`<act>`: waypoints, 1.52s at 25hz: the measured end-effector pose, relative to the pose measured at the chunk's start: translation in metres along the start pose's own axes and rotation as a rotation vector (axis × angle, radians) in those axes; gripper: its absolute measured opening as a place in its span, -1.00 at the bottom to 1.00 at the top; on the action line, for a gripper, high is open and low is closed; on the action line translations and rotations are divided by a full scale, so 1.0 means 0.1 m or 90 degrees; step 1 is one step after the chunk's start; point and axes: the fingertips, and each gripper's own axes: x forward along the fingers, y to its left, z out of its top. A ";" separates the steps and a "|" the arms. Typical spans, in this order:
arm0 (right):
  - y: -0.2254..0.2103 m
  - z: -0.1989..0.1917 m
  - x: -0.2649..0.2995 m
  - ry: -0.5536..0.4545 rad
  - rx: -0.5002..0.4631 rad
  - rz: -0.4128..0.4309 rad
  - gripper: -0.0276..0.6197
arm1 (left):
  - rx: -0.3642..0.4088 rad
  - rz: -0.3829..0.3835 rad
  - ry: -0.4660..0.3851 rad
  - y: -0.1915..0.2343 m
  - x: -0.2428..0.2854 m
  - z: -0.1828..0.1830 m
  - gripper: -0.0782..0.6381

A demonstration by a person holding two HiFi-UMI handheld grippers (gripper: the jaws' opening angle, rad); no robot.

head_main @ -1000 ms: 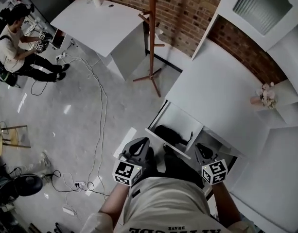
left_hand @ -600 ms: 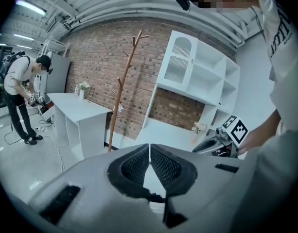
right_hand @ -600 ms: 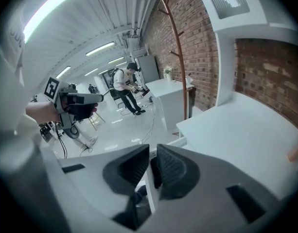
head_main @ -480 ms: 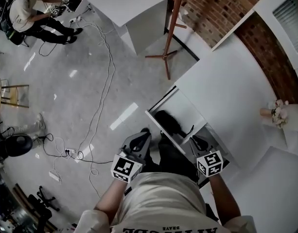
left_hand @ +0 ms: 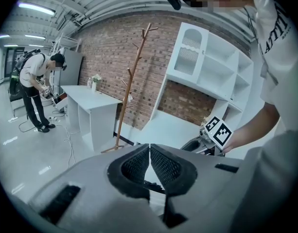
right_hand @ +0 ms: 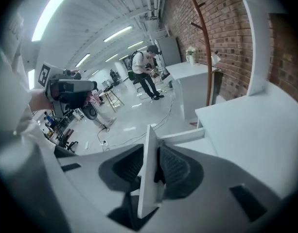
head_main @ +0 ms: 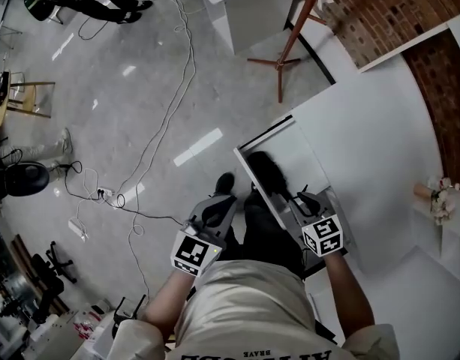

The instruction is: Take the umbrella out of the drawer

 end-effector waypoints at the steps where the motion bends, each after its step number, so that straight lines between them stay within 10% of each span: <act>1: -0.01 -0.04 0.05 0.008 -0.006 0.006 -0.59 | -0.005 0.005 0.003 -0.01 0.00 -0.05 -0.70; 38: -0.45 -1.41 2.06 0.243 -0.008 -0.001 -0.08 | -0.105 0.022 0.088 0.06 0.53 -1.17 -0.70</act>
